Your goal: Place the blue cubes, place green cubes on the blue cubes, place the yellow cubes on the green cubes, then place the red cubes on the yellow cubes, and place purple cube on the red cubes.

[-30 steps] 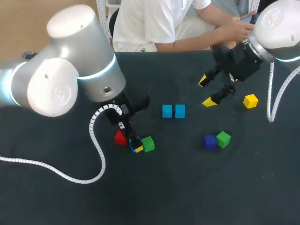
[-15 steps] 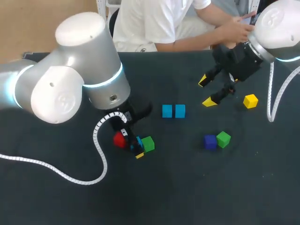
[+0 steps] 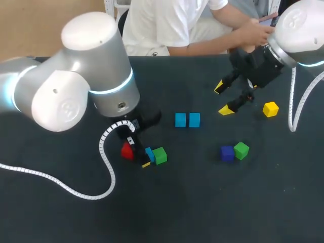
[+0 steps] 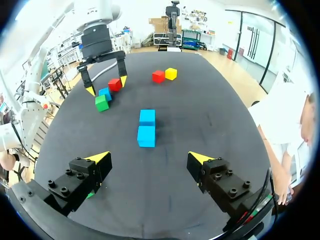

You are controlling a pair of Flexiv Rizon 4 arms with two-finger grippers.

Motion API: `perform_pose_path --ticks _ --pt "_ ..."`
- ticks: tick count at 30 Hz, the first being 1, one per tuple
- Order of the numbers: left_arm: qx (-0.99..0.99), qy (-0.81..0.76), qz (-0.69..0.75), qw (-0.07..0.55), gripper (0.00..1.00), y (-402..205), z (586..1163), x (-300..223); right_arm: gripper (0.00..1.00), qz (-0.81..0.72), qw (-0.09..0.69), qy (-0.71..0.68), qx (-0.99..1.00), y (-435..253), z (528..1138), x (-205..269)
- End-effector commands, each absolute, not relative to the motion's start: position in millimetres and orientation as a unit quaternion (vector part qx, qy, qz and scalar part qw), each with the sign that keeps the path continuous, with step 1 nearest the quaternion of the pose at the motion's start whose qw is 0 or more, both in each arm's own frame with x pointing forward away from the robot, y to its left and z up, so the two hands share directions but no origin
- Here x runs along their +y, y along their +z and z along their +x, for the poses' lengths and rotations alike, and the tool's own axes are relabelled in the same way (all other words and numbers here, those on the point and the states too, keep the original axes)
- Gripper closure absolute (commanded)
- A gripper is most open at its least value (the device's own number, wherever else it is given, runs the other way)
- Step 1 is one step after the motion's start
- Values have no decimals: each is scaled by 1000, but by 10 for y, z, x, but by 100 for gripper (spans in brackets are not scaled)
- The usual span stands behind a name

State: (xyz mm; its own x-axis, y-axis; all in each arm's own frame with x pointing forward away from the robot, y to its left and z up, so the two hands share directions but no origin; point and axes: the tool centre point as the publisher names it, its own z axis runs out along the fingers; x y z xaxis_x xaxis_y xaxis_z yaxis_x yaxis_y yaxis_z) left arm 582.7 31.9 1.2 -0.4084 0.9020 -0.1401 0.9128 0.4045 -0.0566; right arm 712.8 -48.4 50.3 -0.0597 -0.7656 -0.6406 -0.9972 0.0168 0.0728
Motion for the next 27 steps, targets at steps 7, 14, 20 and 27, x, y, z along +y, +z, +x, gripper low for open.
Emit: perform_pose_path --ticks 7,14,20,27 --pt "840 -48 536 69 0 12 5925 358 0 -649 221 264 678 505 7119 -487" --pt "835 -61 541 86 0 10 5954 314 0 -649 221 264 678 505 7119 -487" --pt "833 -68 542 90 0 9 5947 311 0 -649 221 264 678 505 7119 -487" --pt "832 -72 543 90 0 0 5946 284 0 -649 221 264 678 505 7119 -487"
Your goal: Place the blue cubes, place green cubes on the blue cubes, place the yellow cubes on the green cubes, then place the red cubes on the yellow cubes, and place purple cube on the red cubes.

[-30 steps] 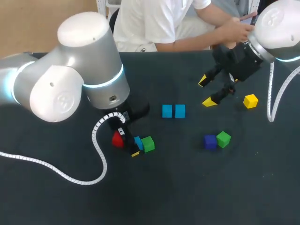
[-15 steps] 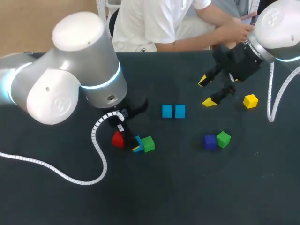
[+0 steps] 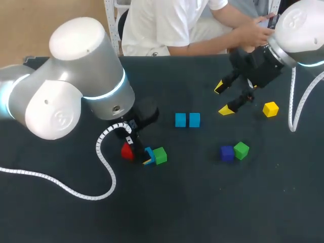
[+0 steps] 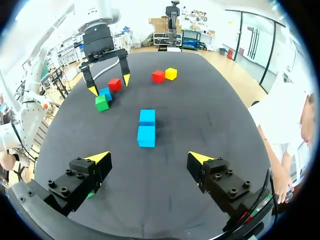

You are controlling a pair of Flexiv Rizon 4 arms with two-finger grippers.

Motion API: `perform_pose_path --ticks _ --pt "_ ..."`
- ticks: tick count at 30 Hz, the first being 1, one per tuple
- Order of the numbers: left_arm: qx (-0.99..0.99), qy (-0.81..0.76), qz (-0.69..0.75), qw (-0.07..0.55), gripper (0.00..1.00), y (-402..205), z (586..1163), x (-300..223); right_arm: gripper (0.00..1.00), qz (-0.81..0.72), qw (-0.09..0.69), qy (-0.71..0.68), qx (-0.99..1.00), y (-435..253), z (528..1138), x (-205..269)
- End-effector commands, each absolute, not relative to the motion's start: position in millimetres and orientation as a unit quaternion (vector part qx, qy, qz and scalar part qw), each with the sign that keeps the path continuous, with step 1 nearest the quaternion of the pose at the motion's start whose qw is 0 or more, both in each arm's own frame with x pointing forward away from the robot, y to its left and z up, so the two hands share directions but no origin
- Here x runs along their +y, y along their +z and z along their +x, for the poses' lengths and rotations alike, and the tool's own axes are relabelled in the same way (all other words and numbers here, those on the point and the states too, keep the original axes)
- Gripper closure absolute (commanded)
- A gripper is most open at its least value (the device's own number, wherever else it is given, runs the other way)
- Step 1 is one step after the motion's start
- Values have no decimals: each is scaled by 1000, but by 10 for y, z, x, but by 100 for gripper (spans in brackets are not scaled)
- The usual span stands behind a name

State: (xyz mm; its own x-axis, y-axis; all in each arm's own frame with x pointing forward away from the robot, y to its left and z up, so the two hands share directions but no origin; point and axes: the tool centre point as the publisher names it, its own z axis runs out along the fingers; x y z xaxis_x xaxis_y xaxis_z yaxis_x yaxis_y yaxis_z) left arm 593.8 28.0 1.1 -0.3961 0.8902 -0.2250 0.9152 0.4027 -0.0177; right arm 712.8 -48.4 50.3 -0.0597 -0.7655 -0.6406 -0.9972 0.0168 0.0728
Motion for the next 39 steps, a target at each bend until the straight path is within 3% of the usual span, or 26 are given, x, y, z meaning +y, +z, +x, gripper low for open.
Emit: perform_pose_path --ticks 1,16,18,20,21,39 --pt "833 -74 542 90 0 -6 5943 283 0 -649 221 264 678 505 7119 -487" --pt "829 -81 546 83 0 -90 5989 232 0 -649 221 264 678 505 7119 -487" --pt "827 -82 551 80 65 -97 5992 229 0 -649 221 264 678 505 7119 -487" --pt "825 -82 553 79 97 -100 5993 230 0 -649 221 264 678 505 7119 -487" --pt "825 -82 554 78 100 -100 5993 231 0 -649 221 264 678 505 7119 -487" --pt "820 -72 563 73 100 -8 6046 253 0 -649 221 264 678 505 7119 -487"
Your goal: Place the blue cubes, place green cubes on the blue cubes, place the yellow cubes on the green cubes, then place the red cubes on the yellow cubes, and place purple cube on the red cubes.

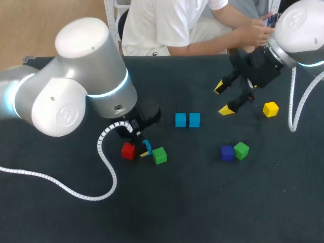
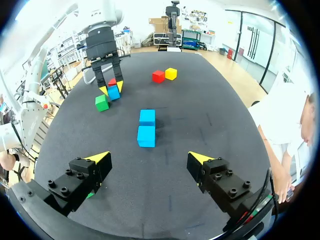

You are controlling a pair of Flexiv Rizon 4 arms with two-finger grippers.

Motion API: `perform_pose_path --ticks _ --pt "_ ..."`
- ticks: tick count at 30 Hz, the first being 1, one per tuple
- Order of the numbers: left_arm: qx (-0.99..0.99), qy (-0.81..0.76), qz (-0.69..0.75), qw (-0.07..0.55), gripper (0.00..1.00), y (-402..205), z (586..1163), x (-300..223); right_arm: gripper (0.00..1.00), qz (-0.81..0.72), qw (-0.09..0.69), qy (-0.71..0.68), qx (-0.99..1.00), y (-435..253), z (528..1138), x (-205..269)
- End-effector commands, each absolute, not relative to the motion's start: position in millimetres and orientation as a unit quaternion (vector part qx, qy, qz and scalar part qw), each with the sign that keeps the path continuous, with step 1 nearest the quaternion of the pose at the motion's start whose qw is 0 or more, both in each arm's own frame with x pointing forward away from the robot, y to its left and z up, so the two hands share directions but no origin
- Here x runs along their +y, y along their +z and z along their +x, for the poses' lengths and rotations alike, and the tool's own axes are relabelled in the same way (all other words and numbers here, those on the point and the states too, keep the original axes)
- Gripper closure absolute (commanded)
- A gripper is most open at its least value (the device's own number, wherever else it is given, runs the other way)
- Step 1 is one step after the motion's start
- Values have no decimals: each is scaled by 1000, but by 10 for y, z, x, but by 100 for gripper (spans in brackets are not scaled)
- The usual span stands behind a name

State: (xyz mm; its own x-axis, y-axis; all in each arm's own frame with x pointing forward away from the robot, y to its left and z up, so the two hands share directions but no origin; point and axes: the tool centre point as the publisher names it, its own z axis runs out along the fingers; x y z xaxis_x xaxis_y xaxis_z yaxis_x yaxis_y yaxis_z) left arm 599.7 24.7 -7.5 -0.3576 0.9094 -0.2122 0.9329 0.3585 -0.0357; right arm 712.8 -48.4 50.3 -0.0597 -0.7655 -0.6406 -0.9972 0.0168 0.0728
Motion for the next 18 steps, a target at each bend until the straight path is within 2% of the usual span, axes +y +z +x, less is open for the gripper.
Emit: perform_pose_path --ticks 1,5,18 --pt "820 -71 563 74 100 11 6058 260 0 -649 221 264 678 505 7119 -487" --pt "815 -76 568 83 100 88 6131 273 0 -649 221 264 678 505 7119 -487" --pt "775 -62 627 55 100 258 6631 241 0 -649 221 264 678 505 7119 -487"
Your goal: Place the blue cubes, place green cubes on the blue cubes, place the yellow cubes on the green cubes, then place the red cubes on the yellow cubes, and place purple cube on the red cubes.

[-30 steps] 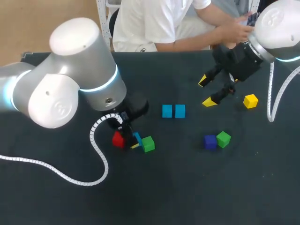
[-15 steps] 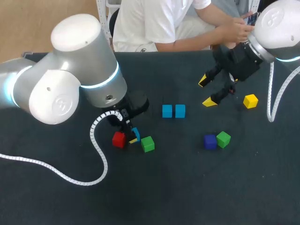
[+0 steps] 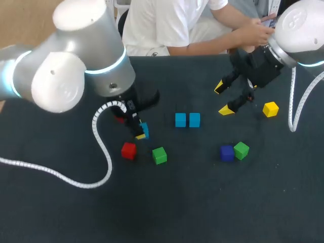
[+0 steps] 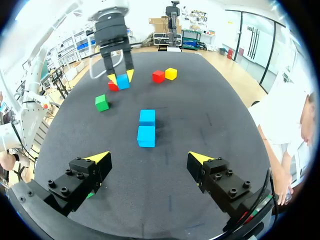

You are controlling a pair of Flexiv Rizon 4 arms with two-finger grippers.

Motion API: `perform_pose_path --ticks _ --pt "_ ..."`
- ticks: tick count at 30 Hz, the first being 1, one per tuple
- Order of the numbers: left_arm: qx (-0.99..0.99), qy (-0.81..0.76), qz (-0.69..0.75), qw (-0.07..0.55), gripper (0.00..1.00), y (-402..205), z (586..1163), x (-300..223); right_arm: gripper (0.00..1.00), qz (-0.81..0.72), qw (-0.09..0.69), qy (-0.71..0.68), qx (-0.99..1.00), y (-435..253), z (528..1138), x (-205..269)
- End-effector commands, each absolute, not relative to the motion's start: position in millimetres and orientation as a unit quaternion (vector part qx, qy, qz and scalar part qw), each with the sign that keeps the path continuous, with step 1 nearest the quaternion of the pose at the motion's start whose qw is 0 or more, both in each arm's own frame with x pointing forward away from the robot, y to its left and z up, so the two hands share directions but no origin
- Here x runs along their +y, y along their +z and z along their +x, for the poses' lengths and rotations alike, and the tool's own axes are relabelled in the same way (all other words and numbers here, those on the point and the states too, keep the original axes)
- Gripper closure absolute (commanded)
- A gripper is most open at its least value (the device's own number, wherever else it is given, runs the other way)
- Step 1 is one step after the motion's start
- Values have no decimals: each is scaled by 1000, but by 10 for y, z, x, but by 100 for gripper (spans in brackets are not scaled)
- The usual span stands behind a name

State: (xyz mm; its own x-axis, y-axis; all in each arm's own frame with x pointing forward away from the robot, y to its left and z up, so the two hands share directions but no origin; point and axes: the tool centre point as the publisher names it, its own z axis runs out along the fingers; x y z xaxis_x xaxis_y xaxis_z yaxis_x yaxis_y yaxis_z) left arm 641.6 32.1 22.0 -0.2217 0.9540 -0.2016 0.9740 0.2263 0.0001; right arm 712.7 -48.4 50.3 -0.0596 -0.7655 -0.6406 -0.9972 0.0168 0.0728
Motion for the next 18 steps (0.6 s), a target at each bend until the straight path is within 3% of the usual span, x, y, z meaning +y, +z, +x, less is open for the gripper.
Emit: perform_pose_path --ticks 1,18 --pt "772 -60 631 54 100 269 6663 240 0 -649 221 264 678 505 7119 -487" --pt "766 -81 635 63 100 265 6864 159 0 -649 221 264 678 505 7119 -487"
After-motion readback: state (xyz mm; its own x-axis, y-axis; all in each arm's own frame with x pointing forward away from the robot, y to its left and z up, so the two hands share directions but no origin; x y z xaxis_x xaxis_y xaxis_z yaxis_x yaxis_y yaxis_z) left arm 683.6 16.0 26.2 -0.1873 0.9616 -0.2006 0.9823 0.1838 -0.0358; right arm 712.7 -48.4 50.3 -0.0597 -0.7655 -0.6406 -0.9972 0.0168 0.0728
